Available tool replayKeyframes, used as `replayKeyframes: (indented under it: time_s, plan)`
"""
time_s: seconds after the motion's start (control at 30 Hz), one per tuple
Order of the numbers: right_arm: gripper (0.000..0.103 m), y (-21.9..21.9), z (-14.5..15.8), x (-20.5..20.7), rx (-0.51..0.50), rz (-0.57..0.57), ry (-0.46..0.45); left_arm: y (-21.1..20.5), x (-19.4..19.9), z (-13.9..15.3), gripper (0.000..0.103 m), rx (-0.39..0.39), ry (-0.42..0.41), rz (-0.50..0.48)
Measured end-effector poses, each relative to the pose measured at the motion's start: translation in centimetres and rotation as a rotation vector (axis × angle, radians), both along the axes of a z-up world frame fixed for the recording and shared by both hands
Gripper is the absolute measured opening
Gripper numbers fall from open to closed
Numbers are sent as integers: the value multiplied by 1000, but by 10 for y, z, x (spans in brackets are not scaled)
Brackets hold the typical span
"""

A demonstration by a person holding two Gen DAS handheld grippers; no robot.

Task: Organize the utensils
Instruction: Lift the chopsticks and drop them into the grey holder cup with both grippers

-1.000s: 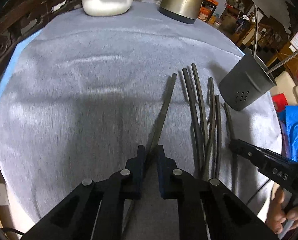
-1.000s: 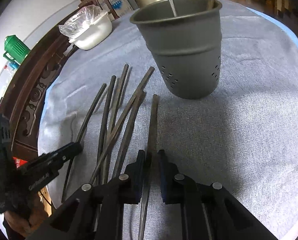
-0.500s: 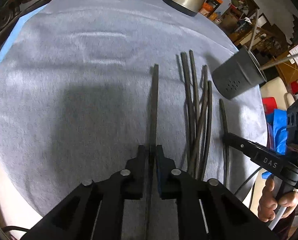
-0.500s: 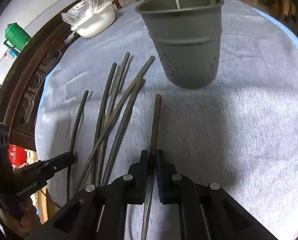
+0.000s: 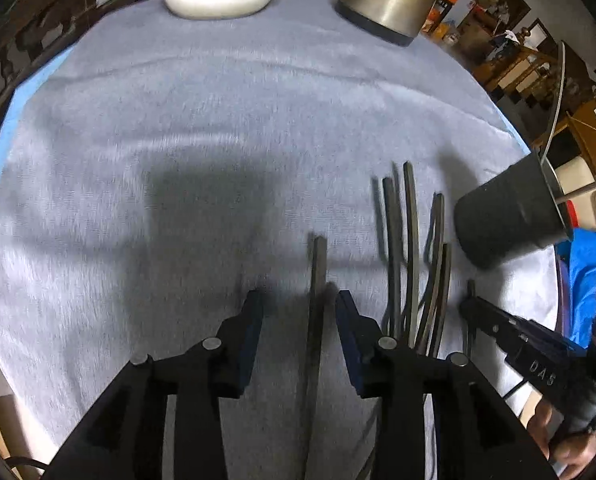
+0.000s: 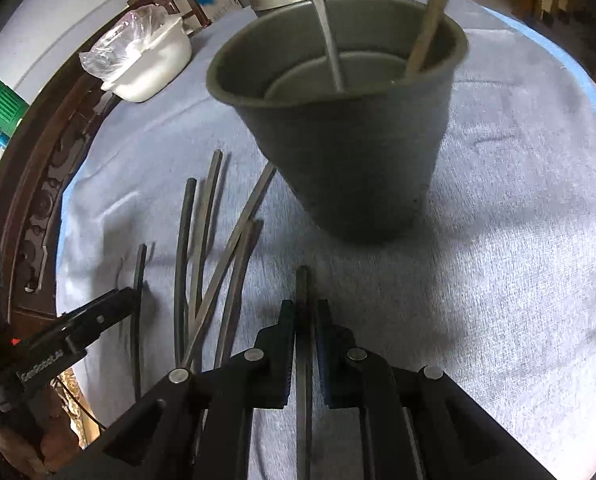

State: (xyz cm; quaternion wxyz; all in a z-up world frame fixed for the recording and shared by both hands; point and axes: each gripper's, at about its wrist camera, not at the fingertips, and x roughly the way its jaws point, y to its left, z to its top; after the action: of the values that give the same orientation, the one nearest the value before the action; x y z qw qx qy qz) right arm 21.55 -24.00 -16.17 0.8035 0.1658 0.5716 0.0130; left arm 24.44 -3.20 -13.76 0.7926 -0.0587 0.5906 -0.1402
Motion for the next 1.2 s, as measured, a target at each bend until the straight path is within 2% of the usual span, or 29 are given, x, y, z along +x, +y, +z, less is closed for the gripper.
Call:
replayKeyframes:
  time_s: [0.13,0.2,0.27,0.37,0.47,0.53,0.87,0.97,1.1,1.2]
  plan:
    - [12,6,2,7,-41,22,-4,-9,5,-3,35,36,-3,-16]
    - [10,10,3,10,-68,42,-18,-12,8,-5,18,57,-13,-21]
    - [8,13,4,11,-77,58,-23,-14,11,-7,7,39,-2,-29]
    - [8,16,8,3,-42,75,-42,-15,12,-5,7,30,-9,-28]
    - [8,15,24,-7,-22,90,-104,-8,7,5,7,-14,-36,-11]
    - [8,16,39,-15,-17,104,-167,1,-3,22,7,-40,-83,-5]
    - [7,4,116,-54,22,122,-500,22,-55,130,6,-139,-477,38]
    - [7,-1,136,-67,39,111,-597,15,-66,150,6,-152,-573,40]
    - [6,-8,160,-85,30,88,-710,15,-80,174,6,-176,-672,48]
    - [6,-13,175,-94,16,54,-782,12,-87,189,6,-207,-715,54]
